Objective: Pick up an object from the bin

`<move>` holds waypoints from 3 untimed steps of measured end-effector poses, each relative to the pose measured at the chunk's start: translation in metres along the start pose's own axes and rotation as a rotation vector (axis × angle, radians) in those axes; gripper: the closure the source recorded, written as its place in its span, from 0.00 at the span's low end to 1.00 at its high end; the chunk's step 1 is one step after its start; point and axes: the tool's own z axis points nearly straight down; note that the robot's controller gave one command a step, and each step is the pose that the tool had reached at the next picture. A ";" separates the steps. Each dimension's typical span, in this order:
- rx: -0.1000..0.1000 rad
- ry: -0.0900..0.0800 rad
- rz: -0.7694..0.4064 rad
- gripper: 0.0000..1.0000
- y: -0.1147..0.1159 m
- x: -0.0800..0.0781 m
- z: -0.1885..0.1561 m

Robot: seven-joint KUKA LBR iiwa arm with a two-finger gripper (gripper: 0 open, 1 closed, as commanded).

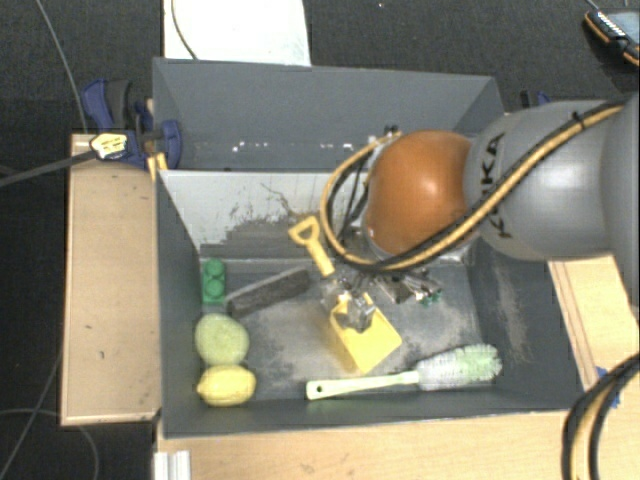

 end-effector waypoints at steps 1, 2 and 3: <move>0.000 -0.002 0.002 1.00 0.000 0.000 -0.009; 0.000 -0.002 0.004 1.00 0.000 0.000 -0.021; 0.000 -0.003 0.005 1.00 0.000 -0.001 -0.036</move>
Offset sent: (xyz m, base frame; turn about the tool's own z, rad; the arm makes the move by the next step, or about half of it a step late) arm 0.0000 0.0003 0.0338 0.0012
